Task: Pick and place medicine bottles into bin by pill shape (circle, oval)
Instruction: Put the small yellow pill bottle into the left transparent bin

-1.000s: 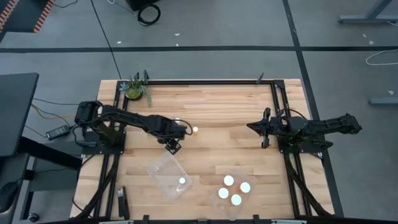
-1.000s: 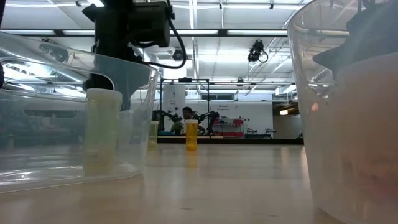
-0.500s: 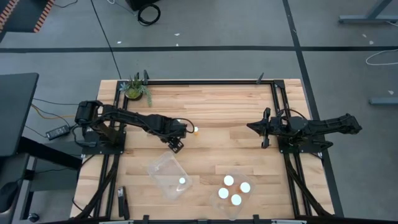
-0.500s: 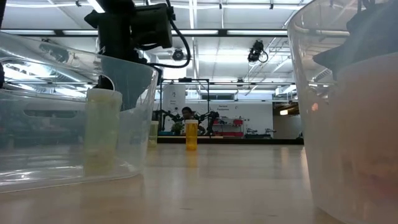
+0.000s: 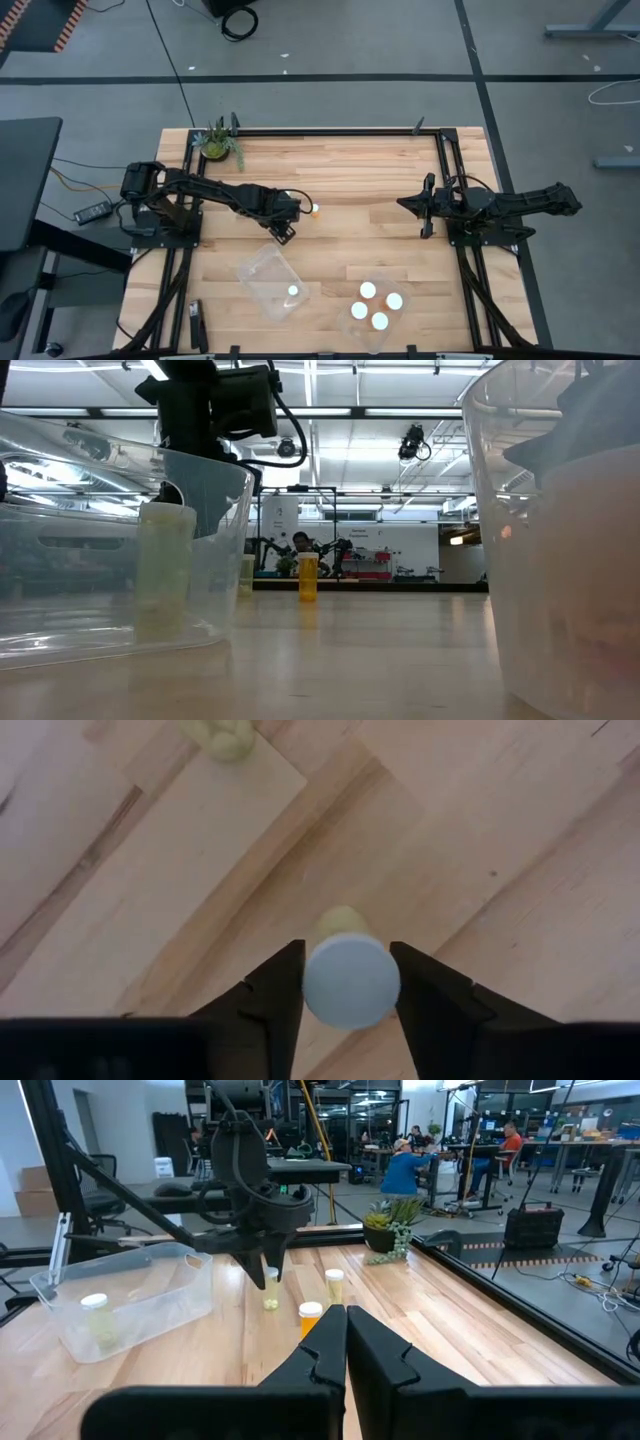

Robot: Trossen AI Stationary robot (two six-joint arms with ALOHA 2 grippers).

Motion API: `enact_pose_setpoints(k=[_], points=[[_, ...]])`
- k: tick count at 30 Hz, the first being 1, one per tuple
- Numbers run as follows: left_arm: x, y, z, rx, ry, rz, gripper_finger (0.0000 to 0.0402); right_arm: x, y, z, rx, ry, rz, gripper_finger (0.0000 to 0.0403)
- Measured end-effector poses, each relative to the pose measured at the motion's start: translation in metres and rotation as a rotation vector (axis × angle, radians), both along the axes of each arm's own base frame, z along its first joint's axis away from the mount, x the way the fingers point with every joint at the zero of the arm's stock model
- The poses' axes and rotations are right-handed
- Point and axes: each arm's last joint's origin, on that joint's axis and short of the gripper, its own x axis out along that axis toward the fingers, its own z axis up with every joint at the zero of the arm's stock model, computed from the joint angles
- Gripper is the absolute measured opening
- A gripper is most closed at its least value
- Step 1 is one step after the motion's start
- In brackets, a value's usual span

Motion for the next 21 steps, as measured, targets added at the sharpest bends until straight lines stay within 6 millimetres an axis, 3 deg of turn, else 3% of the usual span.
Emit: enact_pose_setpoints(k=[6,11,21], points=[[0.000,-0.001,0.000,-0.001,-0.001,-0.002,0.0121,0.000,0.000,0.000,0.000,0.000,0.000,0.0019],[0.000,-0.002,0.002,-0.004,0.007,-0.009,0.0126,0.000,0.000,0.000,0.000,0.000,0.000,0.0019],[0.017,-0.013,0.034,-0.046,-0.062,-0.049,0.0124,0.000,0.000,0.000,0.000,0.000,0.000,0.0019]])
